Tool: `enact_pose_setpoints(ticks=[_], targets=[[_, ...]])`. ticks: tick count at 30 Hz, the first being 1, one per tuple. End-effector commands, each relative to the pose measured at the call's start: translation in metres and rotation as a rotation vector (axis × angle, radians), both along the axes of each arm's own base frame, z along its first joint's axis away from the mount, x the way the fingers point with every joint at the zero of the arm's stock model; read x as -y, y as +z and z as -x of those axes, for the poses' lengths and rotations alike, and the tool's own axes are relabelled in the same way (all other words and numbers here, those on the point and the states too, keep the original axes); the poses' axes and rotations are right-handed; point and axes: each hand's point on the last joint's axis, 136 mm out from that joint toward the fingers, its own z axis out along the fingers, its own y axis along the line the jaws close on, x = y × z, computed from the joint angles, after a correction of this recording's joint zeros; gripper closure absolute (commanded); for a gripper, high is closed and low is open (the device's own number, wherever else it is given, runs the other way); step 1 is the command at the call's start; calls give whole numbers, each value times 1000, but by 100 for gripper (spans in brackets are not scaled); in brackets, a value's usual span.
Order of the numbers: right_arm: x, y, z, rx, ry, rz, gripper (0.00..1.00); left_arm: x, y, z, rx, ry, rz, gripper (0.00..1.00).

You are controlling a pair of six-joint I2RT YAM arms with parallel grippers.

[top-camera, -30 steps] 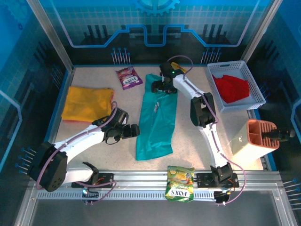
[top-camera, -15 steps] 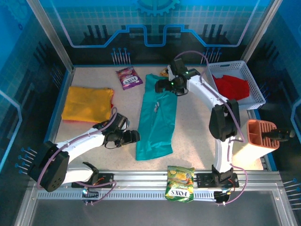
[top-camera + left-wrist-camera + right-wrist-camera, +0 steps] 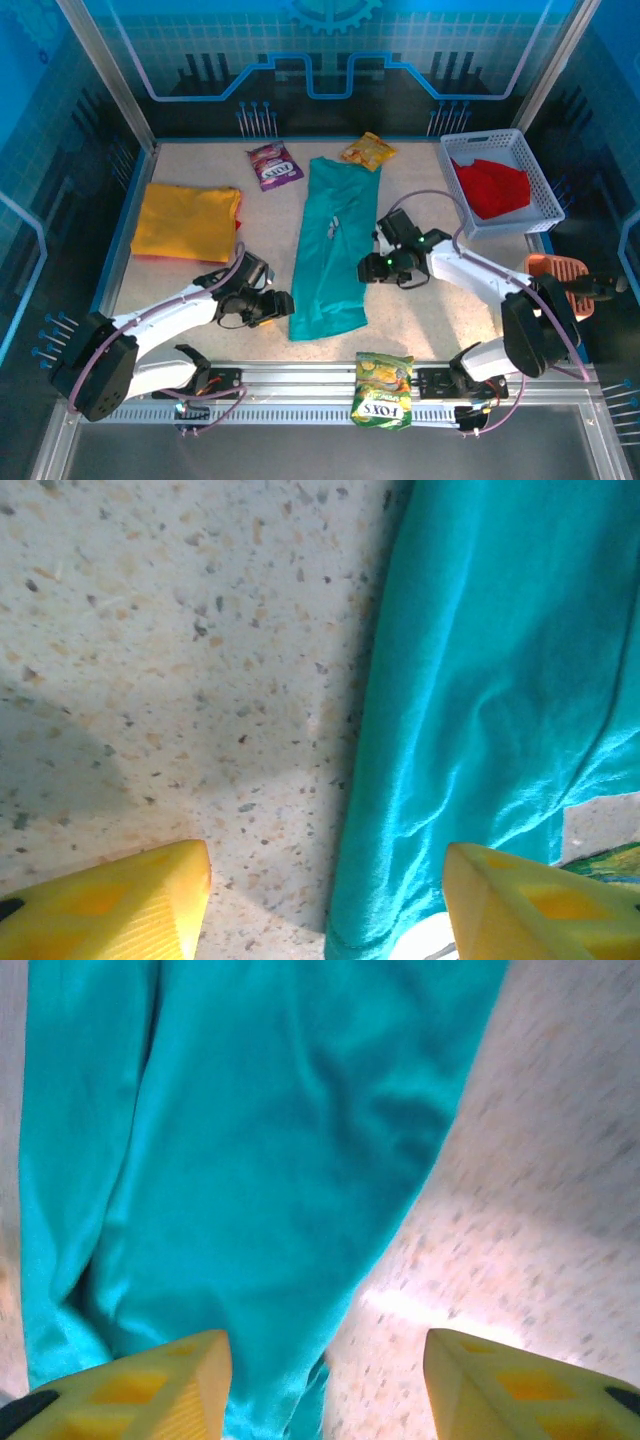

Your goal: Fold and stack the t-shirts

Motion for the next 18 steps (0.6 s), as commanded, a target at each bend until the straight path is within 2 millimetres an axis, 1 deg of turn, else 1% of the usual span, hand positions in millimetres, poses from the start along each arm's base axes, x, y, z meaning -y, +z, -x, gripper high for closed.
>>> enact_pose_setpoints(ticks=[1, 4, 8, 12, 15, 18], targets=[[-15, -12, 23, -12, 28, -39, 48, 6, 2, 14, -43, -15, 34, 40], [-25, -23, 44, -25, 50, -46, 53, 9, 0, 19, -49, -22, 41, 43], [-26, -36, 63, -45, 33, -42, 54, 9, -6, 26, -62, -19, 36, 44], [-22, -46, 71, -56, -6, -51, 56, 9, -15, 32, -75, -22, 27, 47], [-28, -47, 73, -62, -10, -80, 60, 11, -21, 34, -86, -41, 15, 48], [-34, -48, 74, -61, -3, -81, 61, 15, -23, 34, -85, -50, 19, 49]])
